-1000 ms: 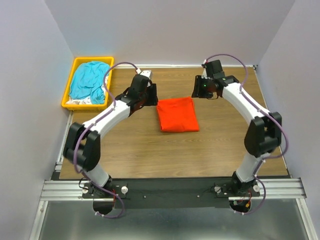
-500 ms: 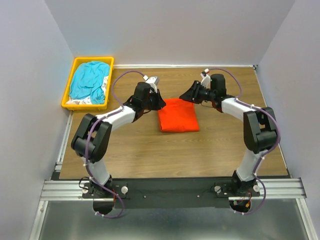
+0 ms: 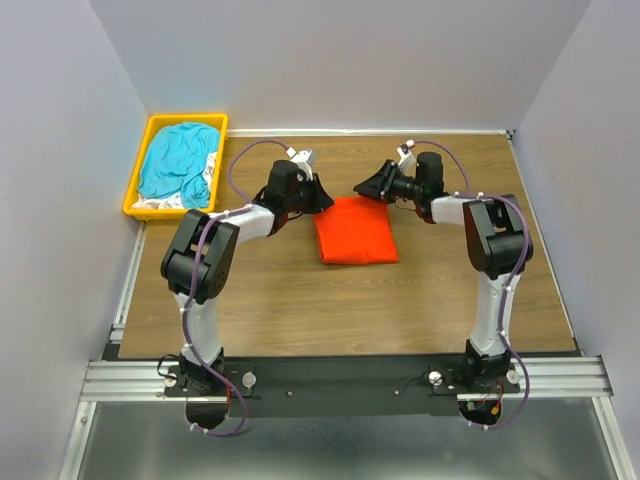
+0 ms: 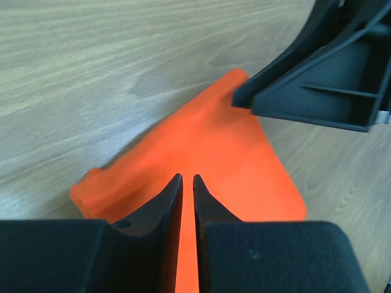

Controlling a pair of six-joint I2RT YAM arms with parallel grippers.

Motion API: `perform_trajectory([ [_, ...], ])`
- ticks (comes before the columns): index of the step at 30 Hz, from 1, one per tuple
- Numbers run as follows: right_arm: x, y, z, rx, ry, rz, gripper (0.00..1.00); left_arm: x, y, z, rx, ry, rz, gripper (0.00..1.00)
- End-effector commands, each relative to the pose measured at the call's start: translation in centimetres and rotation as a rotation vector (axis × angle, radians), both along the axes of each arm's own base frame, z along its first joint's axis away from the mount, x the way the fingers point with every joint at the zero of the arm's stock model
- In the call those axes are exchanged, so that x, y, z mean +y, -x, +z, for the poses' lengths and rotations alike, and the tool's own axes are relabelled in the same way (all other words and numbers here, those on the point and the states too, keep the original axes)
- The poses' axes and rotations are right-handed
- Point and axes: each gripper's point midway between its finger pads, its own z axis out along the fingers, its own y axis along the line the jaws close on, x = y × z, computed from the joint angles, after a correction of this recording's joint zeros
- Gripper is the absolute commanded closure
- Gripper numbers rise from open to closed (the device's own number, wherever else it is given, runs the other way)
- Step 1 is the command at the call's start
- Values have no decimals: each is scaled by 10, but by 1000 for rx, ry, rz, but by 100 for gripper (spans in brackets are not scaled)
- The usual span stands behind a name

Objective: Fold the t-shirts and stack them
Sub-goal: Fold the tshirt

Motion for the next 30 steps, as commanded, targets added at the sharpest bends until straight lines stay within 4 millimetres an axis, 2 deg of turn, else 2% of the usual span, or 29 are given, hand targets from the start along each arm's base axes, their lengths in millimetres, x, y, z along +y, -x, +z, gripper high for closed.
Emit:
perform_trajectory([
  [1,-20,-19,-36,73,-27,-79,54,7,-18,-37,71,15,11,81],
  [2,-25,-19,-57,121,-25,-92,54,10,-22,-43,89,18,18,81],
  [6,-44,-20,-91,178,-48,-139,54,18,-31,-73,182,35,29,80],
  [8,-48,-19,-95,181,-46,-142,52,17,-31,-77,196,41,26,81],
  [9,-50,-18,-93,172,-47,-132,50,17,-31,-72,185,41,23,81],
  [12,-47,-13,-72,139,-61,-101,47,19,-30,-53,145,41,27,77],
  [13,-46,-11,-62,121,-66,-87,46,21,-30,-44,131,44,30,72],
  [14,-47,-10,-40,84,-74,-84,44,23,-27,-25,100,49,33,69],
  [16,-47,2,-12,50,-84,-82,42,23,-22,0,66,68,29,61],
  [17,-48,7,-3,38,-89,-80,42,23,-15,22,33,86,25,58],
  [18,-46,13,6,25,-95,-72,42,21,-9,33,20,94,20,57],
  [19,-46,27,2,50,-96,-68,41,20,-2,42,7,100,15,57],
  [20,-46,34,10,41,-102,-61,41,16,6,52,-7,107,1,57],
  [21,-44,43,26,7,-114,-48,41,8,23,65,-27,118,-27,57],
  [22,-43,53,32,10,-131,-29,41,2,33,69,-29,124,-47,57],
  [24,-43,77,30,25,-145,-11,41,-6,57,66,-14,126,-85,59],
  [25,-42,86,28,37,-150,7,41,-19,73,61,1,127,-123,62],
  [26,-43,101,15,77,-149,11,41,-21,85,48,20,120,-130,63],
  [27,-43,107,13,76,-153,15,41,-23,92,40,33,115,-133,65],
  [28,-44,115,7,90,-152,19,41,-23,103,20,83,107,-130,68],
  [30,-45,132,-11,125,-145,31,41,-23,108,7,92,122,-131,69],
])
